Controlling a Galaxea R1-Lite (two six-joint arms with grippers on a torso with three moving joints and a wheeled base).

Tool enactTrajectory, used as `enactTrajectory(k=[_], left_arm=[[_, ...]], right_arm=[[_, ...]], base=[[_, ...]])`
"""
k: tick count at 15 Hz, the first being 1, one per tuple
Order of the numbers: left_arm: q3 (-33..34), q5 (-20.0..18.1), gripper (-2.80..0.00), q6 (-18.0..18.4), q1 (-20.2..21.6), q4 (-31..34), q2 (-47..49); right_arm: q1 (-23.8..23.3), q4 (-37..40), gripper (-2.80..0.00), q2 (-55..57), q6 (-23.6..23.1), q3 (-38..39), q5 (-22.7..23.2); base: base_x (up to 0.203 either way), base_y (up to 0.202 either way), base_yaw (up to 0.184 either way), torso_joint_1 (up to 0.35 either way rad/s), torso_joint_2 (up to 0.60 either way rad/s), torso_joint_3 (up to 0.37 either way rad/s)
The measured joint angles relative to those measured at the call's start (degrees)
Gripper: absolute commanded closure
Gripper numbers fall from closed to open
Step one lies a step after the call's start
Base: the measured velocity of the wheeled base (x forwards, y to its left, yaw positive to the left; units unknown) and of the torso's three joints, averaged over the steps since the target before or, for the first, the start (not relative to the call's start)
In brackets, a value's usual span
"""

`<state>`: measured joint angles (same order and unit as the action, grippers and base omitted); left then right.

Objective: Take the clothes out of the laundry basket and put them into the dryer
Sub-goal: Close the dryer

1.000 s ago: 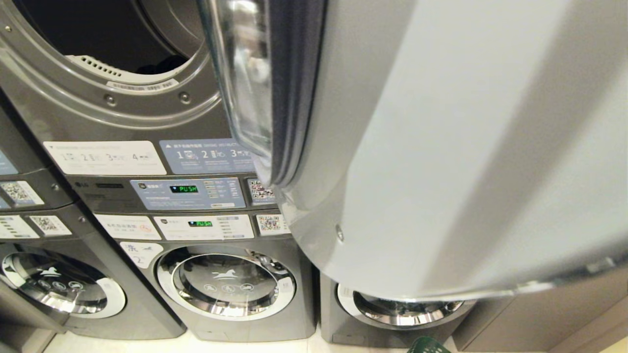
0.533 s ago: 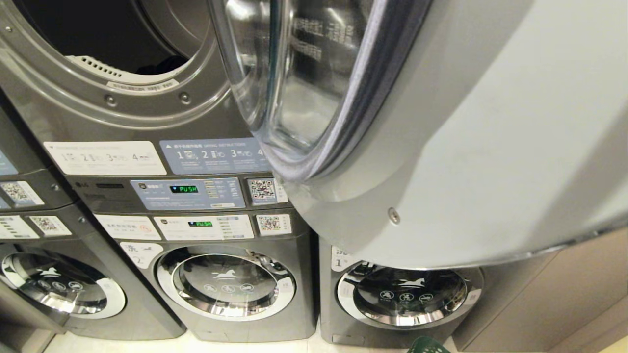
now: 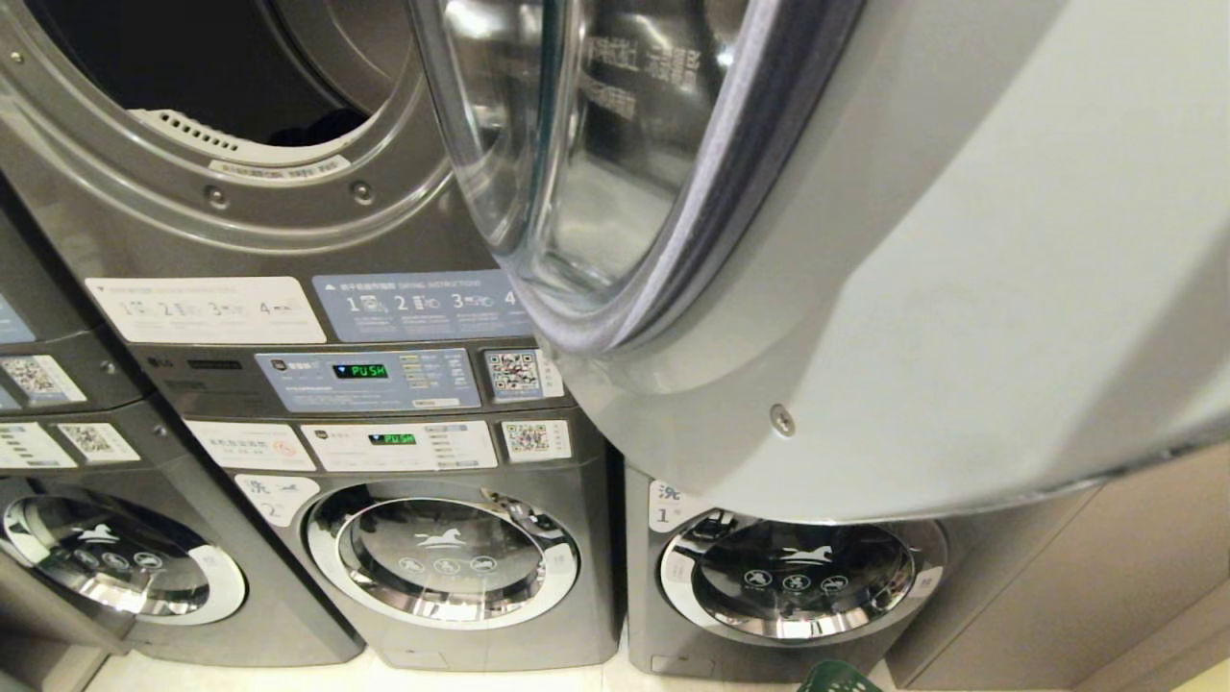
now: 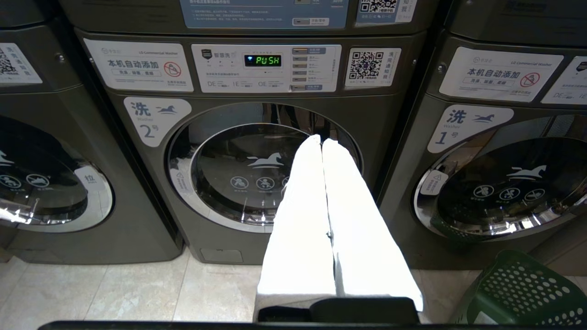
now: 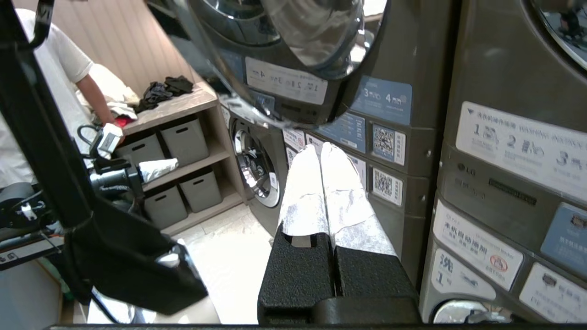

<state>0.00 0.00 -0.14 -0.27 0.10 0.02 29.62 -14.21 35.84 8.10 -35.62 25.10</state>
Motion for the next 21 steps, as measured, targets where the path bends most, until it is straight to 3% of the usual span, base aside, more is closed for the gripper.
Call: enactTrajectory(k=[7, 14, 21], left_arm=[[0.0, 0.0, 0.0, 0.0, 0.0, 0.0, 0.0], [0.0, 0.0, 0.0, 0.0, 0.0, 0.0, 0.0], [0.0, 0.0, 0.0, 0.0, 0.0, 0.0, 0.0]], right_arm=[[2.0, -13.1, 0.0, 17.5, -3.9, -5.5, 6.5], [9.2, -17.9, 0.0, 26.2, -5.3, -7.3, 6.6], [11.8, -23.9, 0.0, 36.0, -6.0, -12.6, 4.6]], base=[[0.0, 0.0, 0.0, 0.002, 0.0, 0.024], [0.0, 0.0, 0.0, 0.002, 0.01, 0.187], [0.0, 0.0, 0.0, -0.003, 0.0, 0.13]])
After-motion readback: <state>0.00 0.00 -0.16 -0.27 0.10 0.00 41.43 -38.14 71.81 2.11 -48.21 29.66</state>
